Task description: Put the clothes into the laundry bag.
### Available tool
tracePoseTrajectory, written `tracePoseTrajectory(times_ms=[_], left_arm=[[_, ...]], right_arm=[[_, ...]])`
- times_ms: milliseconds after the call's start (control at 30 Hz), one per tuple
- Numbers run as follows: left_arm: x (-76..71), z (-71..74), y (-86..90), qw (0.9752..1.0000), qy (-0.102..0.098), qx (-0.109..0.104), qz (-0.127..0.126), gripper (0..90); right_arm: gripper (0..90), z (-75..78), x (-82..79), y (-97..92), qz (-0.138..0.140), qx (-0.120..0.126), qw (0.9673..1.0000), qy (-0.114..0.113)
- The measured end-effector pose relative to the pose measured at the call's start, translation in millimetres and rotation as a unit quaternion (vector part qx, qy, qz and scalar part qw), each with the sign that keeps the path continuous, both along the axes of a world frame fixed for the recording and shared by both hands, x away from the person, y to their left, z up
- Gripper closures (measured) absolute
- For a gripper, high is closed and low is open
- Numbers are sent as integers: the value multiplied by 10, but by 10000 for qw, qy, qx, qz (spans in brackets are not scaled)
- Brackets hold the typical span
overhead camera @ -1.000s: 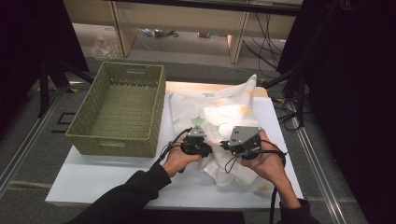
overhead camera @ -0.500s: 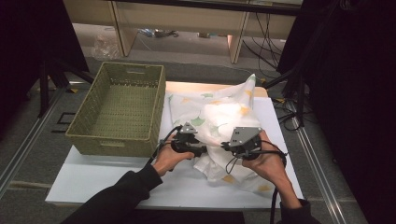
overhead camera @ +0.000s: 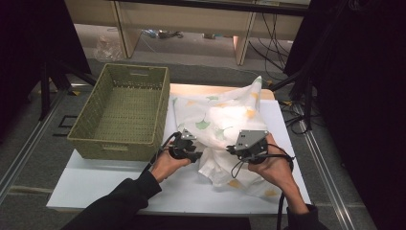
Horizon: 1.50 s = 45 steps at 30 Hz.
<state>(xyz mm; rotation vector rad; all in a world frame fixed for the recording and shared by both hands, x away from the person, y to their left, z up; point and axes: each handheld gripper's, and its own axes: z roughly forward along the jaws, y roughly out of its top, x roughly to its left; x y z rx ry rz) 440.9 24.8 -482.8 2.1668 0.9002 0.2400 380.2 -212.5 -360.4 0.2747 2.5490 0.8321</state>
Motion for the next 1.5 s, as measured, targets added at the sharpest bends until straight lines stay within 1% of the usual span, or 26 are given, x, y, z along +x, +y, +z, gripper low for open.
tracePoseTrajectory(times_ms=[33,67,133,167,300,333,367,433,500,567,633,667,700,733,933,967,1033,1067,1233,1267,1300,1367,1400,1433,1467,1500], left_arm=[[22,-21,-21,10000,-31,84,25,553],[35,-33,-31,9999,-21,82,64,548],[73,-52,-41,9998,-14,-33,196,548],[81,-42,-34,9998,-23,-28,209,550],[84,-17,-9,9999,-32,-43,122,556],[85,-26,-21,10000,47,-23,69,548],[89,-38,-31,10000,27,43,-5,536],[84,-73,-70,10000,10,42,-44,542],[91,-70,-90,9994,-170,191,-223,619],[121,-67,-78,9995,-63,129,-266,762],[133,-72,-50,9994,-54,79,-326,868],[124,-69,-41,9993,-81,79,-354,882],[113,-50,-19,9989,-83,155,-440,886],[87,-37,-6,9990,-112,91,-420,888],[-124,141,192,9984,-314,-80,-467,891],[-182,174,236,9981,-338,-115,-496,891],[-269,217,291,9978,-434,-58,-508,892],[-309,227,324,9974,-452,-60,-555,892],[-546,215,541,9975,-357,-177,-581,892],[-589,212,579,9973,-298,-173,-653,892],[-635,211,610,9974,-295,-209,-630,891],[-704,208,638,9970,-266,-296,-658,891],[-733,206,648,9972,-257,-334,-612,891],[-751,204,653,9970,-244,-316,-664,892],[-770,205,670,9968,-267,-229,-721,892],[-793,198,677,9969,-292,-222,-703,892]], right_arm=[[900,3,1,0,11,-1,10000,-12],[900,4,-6,3,-15,34,10000,16],[900,5,-11,6,-14,53,10000,46],[900,4,-11,6,-10,53,10000,42],[900,7,-11,-5,-94,25,9999,28],[900,5,-9,-3,-93,26,9999,30],[900,3,-8,-1,-91,13,10000,27],[900,3,-21,10,-102,48,9999,79],[900,9,-4,10,-1,12,10000,-2],[900,7,-14,12,-11,76,10000,63],[900,9,-5,6,11,12,10000,-11],[900,8,-6,6,12,12,10000,-8],[900,9,-2,2,22,-7,10000,-23],[900,4,-11,7,-2,47,10000,44],[900,-3,11,-12,8,-46,10000,-24],[900,-5,-2,-13,-107,-51,9999,24],[900,-8,0,-7,-126,-74,9999,3],[900,-8,10,1,-44,-90,9999,-41],[900,-3,7,3,-63,-115,9999,-63],[900,-2,10,2,-63,-116,9999,-77],[900,0,10,2,-82,-109,9999,-33],[900,-2,16,3,-55,-112,9999,-61],[900,-4,6,12,-85,-53,9999,-13],[900,-1,1,15,-87,-26,10000,20],[900,4,1,13,-92,-14,10000,-1],[900,10,-1,10,-97,-5,10000,-12]])
